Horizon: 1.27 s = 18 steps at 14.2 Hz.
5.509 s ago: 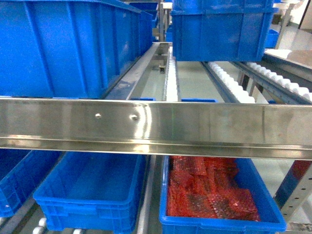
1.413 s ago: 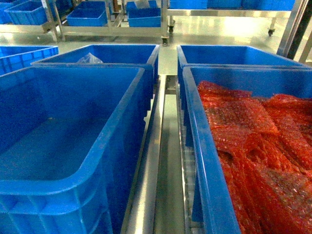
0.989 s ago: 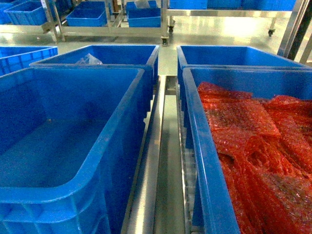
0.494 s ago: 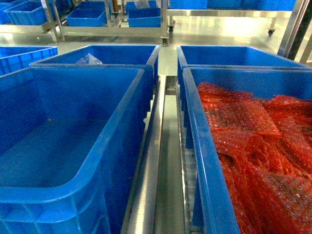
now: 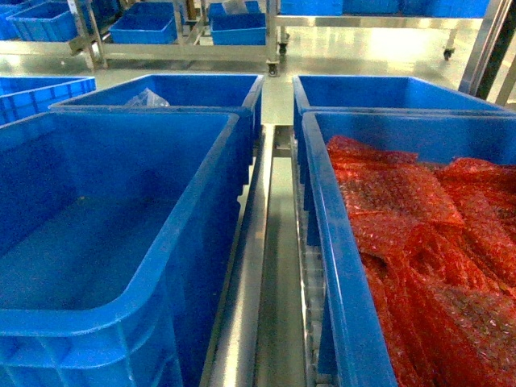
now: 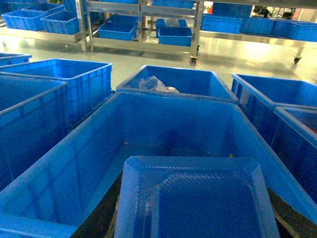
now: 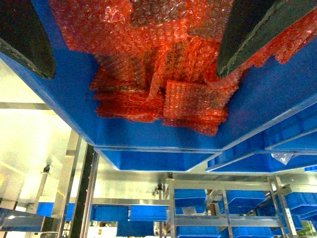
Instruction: Pick blue part to blue bin on bottom shelf
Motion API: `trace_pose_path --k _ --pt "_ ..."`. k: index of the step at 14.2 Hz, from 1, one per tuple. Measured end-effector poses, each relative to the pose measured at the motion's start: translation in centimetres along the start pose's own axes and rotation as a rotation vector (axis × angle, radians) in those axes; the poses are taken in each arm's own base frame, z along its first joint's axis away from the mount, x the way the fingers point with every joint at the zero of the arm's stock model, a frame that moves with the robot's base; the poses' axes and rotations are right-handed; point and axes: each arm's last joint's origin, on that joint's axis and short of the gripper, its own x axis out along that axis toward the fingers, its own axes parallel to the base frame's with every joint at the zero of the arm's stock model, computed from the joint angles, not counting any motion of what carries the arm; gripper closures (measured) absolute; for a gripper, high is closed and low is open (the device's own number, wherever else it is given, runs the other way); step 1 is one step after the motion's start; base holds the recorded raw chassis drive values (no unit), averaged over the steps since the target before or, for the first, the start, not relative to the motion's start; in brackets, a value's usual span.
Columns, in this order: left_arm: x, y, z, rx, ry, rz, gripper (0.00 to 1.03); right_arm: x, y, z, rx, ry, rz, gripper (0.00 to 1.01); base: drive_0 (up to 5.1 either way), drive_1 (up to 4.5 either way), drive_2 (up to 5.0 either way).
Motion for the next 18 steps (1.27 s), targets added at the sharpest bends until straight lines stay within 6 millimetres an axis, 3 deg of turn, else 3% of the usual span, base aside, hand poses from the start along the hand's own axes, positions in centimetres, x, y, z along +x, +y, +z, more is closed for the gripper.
trace_pose_path --k 18 --pt "0.0 0.0 0.0 0.0 0.0 0.0 0.59 0.0 0.0 0.0 0.0 0.0 0.0 0.03 0.0 0.0 0.0"
